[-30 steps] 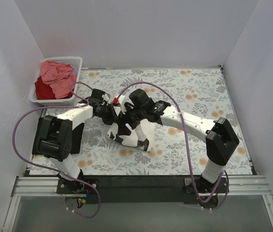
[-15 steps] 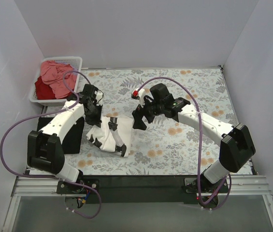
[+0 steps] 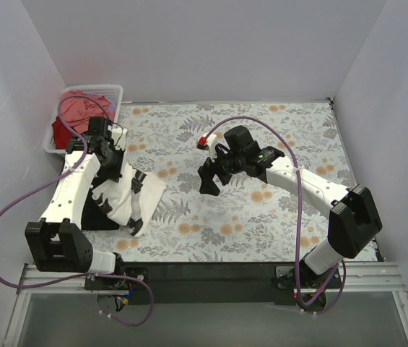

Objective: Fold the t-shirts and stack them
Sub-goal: Neatly place the folded tshirt to the corner

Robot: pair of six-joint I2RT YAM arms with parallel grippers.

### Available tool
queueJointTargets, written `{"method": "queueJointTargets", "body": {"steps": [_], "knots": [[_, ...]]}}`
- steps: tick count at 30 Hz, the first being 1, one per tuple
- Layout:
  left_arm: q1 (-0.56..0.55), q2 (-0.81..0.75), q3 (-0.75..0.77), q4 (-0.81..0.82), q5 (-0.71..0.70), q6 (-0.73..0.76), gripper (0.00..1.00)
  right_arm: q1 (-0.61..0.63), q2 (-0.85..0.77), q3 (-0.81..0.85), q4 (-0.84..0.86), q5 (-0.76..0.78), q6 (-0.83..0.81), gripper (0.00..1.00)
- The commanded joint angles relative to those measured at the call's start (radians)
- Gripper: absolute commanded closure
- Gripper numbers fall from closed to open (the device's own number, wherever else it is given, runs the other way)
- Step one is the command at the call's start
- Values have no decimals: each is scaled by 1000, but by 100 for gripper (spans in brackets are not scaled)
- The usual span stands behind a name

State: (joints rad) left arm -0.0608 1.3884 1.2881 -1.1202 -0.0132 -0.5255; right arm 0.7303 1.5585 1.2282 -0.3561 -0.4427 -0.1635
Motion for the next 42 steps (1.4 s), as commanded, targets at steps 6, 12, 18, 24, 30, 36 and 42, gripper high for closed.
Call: {"method": "queueJointTargets", "body": {"steps": [6,12,18,24,30,36,42], "knots": [[59,-57,91,-4,42,131,100,-2,-38,-4,8,-10,-7,1],[118,-34,230,-78,85,147,100,-2,-38,-18,8,-10,-10,2],[118,-48,249,-145,102,99,100,-2,-31,-10,6,-16,-7,1],[131,-88,185,-138,101,94,100,-2,-28,-12,8,-17,-8,2],[191,-92,160,-101,105,166,100,-2,-25,-18,3,-21,-8,2],[335,-59,109,-14,153,297,100,-2,-18,-15,2,-24,-8,2],[496,30,83,54,232,428,100,-2,-9,-24,-4,-27,-16,2]]}}
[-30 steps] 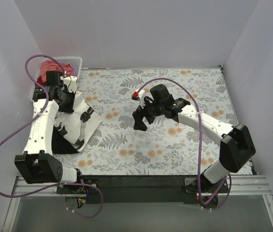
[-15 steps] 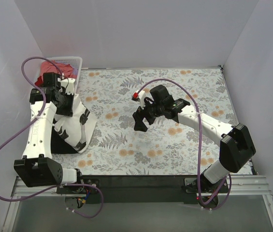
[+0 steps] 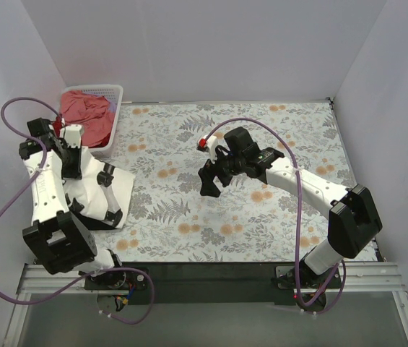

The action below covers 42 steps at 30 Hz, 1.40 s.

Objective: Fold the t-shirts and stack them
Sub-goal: Neatly place the folded tshirt to the corner, then reset both grippers

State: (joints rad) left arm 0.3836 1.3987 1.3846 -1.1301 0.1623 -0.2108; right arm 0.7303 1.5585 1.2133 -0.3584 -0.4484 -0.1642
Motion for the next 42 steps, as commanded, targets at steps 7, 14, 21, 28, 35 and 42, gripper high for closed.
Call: {"method": "queueJointTargets", "body": {"steps": [7,14,21,28,35,42], "knots": [[152,105,-96,200,77,195,100,-2,14,-3,-10,-24,-18,2],[225,184,-167,366,14,280,100,-2,25,-8,-13,-27,-20,2],[271,278,-165,424,-1,314,100,-2,32,-12,-14,-35,-20,2],[293,304,-141,441,-27,298,64,-2,28,-14,-16,-33,-24,2],[285,221,-6,348,-6,291,23,-2,0,-18,-16,-24,-28,1],[138,68,63,239,2,236,22,-46,-47,-12,-37,-12,-46,2]]}}
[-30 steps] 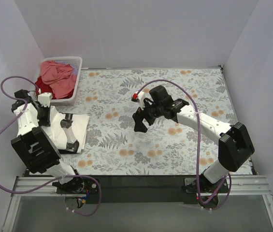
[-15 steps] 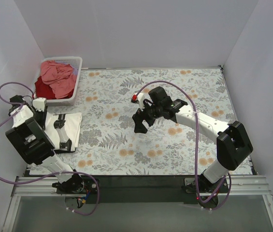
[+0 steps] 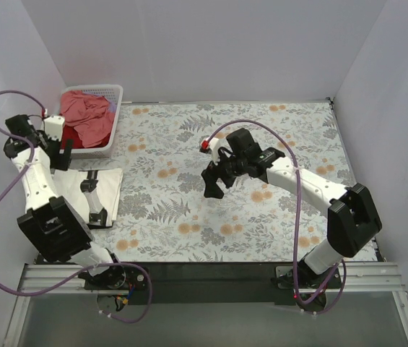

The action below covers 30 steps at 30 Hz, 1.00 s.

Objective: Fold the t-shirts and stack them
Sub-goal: Reset both grippers

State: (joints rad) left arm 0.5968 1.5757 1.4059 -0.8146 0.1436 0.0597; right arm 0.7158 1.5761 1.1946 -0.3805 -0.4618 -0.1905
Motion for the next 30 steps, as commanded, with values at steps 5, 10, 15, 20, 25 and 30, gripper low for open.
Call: {"method": "queueJointTargets", "body": {"steps": [5,10,15,20,25,30], "knots": [[-314,-163,106,-119,14,-175,16,-142,-105,14,-84,0,-35,2],[-581,-74,209,-141,60,-403,14,-301,-177,-20,-123,-5,-44,2],[-832,79,251,-71,54,-592,13,-488,-231,-69,-158,-11,-41,1],[-954,152,193,49,109,-711,13,-601,-289,-180,-161,55,-33,2],[-982,159,73,141,185,-781,12,-644,-340,-271,-158,86,-30,2],[-983,116,-13,176,186,-816,12,-645,-366,-291,-156,77,-21,2]]}}
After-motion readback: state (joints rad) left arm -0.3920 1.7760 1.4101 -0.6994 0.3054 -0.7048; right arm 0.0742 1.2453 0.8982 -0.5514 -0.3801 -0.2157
